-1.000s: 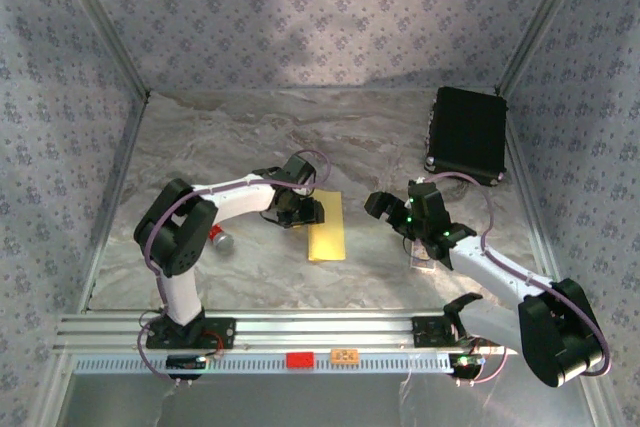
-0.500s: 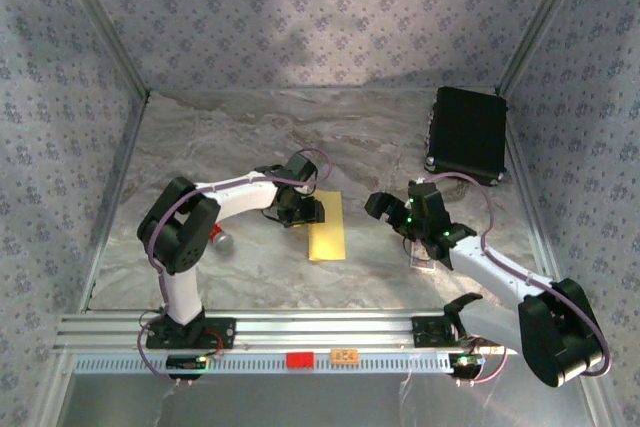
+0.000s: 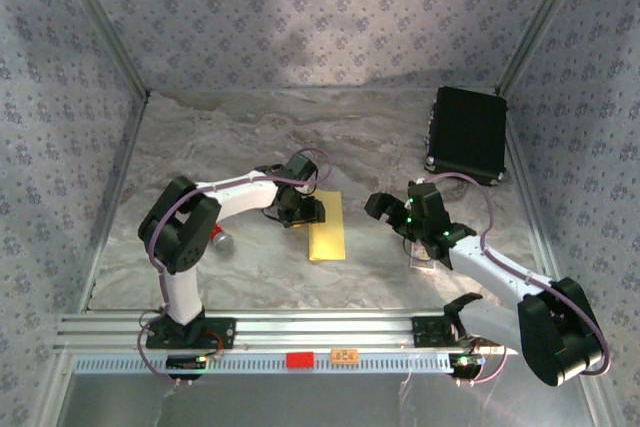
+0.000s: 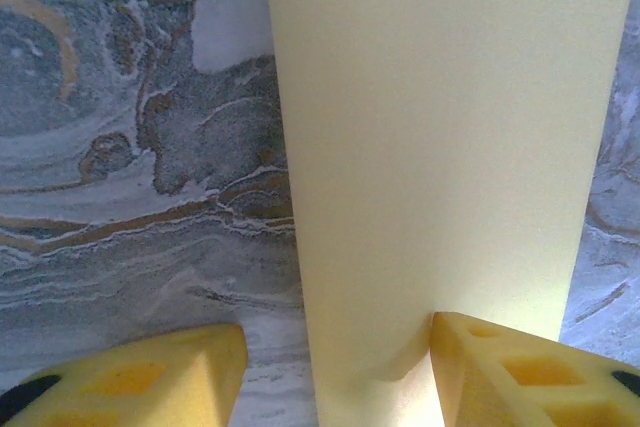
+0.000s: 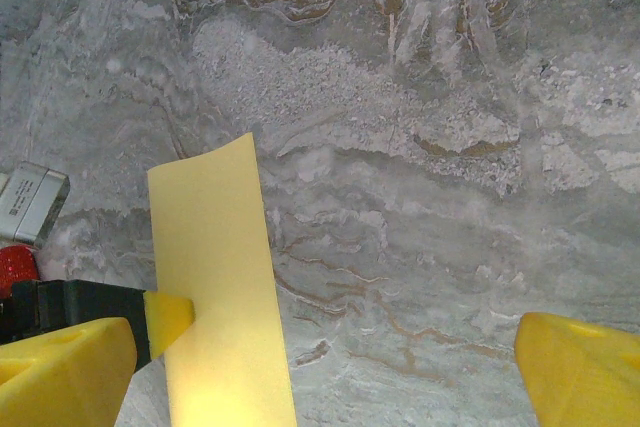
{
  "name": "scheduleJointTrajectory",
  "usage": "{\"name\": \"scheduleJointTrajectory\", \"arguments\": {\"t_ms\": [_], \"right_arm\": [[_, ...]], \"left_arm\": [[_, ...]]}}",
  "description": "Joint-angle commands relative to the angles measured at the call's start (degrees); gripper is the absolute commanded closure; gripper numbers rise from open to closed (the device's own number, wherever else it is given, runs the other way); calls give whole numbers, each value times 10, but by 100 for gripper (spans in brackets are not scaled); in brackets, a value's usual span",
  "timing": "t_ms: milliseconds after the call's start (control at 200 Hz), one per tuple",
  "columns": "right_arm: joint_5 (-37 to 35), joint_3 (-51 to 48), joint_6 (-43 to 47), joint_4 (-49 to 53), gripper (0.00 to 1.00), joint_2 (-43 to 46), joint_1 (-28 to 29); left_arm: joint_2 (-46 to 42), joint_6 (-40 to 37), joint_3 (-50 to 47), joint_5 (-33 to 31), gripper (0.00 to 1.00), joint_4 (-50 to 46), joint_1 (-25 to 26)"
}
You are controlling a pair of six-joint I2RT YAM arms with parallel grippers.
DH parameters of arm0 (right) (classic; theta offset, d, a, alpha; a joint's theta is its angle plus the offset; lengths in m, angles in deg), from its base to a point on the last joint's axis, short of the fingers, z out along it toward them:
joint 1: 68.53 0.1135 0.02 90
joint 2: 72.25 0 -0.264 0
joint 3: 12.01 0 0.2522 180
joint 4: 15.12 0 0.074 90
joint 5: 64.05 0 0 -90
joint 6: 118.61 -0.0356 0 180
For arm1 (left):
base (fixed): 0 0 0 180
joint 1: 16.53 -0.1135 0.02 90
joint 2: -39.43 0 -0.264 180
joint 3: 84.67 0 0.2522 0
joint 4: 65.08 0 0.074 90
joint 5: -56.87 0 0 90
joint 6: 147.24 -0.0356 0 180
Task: Fold a paper plane with a square sheet of paper (pick it up from the middle)
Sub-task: First fold the square sheet of paper in half at the center of the table, then hold the square sheet of paper at the center of the table.
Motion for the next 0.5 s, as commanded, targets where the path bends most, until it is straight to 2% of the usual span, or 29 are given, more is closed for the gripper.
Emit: {"name": "scheduleJointTrajectory", "arguments": {"t_ms": [0,495], "right_arm": [[-4,8,-3,8,1,-1,1],[-3,8,-4,5,1,-5,2]], "left_arm": [[53,0,-14,-11,47,30,7],[69,5,-6,-19,46,24,9]]}}
